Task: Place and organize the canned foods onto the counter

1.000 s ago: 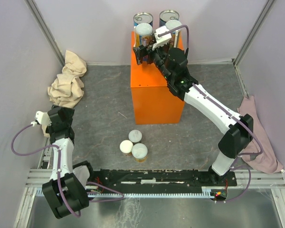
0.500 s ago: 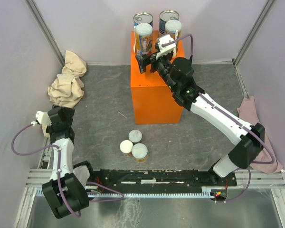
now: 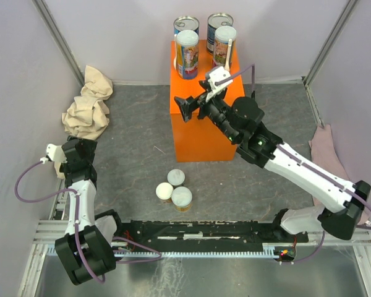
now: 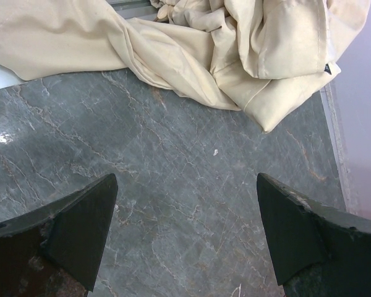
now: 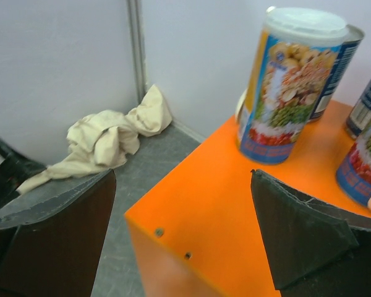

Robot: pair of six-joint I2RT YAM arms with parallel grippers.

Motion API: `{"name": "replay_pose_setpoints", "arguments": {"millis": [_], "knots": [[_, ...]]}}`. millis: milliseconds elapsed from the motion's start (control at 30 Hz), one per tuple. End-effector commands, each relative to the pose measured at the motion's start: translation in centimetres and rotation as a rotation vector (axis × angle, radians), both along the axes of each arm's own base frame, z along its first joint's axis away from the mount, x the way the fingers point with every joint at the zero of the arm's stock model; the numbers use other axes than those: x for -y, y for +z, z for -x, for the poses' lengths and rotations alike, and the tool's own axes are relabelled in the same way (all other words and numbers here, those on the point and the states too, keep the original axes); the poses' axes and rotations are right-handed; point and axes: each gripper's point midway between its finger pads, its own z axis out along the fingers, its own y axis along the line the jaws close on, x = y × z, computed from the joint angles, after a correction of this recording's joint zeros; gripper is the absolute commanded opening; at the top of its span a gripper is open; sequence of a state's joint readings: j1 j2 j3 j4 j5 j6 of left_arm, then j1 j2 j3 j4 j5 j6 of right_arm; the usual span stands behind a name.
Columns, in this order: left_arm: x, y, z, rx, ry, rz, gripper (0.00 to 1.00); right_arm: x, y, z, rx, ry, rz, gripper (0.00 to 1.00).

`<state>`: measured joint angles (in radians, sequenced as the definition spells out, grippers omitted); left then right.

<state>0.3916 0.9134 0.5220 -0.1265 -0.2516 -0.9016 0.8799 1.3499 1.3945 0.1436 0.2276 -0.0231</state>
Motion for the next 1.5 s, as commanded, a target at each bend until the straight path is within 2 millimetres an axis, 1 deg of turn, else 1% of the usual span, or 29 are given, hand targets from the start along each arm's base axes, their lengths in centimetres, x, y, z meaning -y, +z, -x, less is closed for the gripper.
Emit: {"name": "replay_pose_setpoints", "arguments": {"millis": [0,67,167,267,333,433,500,633,767,867,967,1067,1267,1367,1467], "knots": [[-0.1,1.1,-0.7,0.066,0.007,0.011,0.99,1.0,-0.2,3.3,-0.044,0.024,0.006,0.97],[-0.1,1.0,-0.8,0.065,0.007,0.011,0.99,1.1,-1.4,4.5,-0.082,0.038,0.019,0.96],[-0.2,0.9,-0.8,0.063,0.008,0.015,0.99,1.1,-3.8,6.3,-0.15,0.069,0.058,0.95],[-0.1,0.8,-0.8,0.062,0.007,0.016,0.99,1.1,-6.9,7.9,-0.221,0.093,0.097,0.95],[-0.1,0.9,-0.8,0.065,0.008,0.016,0.99,1.1,-9.7,8.8,-0.28,0.101,0.126,0.95],[0.0,0.9,-0.8,0.069,0.004,0.018,0.99,0.5,-13.1,10.0,-0.345,0.121,0.161,0.95],[0.0,0.9,-0.9,0.073,0.001,0.023,0.99,-0.2,-15.0,10.8,-0.382,0.138,0.181,0.95],[0.1,0.8,-1.0,0.077,-0.004,0.028,0.99,-2.4,-18.9,12.4,-0.445,0.179,0.232,0.95],[0.1,0.7,-1.0,0.076,-0.003,0.031,0.99,-4.8,-21.9,13.4,-0.481,0.203,0.29,0.97],[0.1,0.7,-1.0,0.076,-0.004,0.032,0.99,-6.5,-23.9,14.1,-0.528,0.235,0.328,0.99],[0.0,0.8,-1.0,0.078,-0.002,0.031,0.99,-8.1,-25.3,14.8,-0.571,0.272,0.341,0.99],[0.1,0.7,-1.0,0.079,-0.004,0.034,0.99,-9.3,-26.9,15.7,-0.587,0.288,0.394,1.0],[0.2,0.7,-1.0,0.081,-0.007,0.036,0.99,-11.3,-28.3,17.3,-0.596,0.32,0.451,1.0],[0.2,0.8,-1.0,0.084,-0.007,0.035,0.99,-11.9,-28.8,17.7,-0.608,0.318,0.477,0.99],[0.2,0.8,-1.0,0.084,-0.008,0.035,0.99,-12.2,-29.9,18.1,-0.626,0.314,0.514,1.0]]}}
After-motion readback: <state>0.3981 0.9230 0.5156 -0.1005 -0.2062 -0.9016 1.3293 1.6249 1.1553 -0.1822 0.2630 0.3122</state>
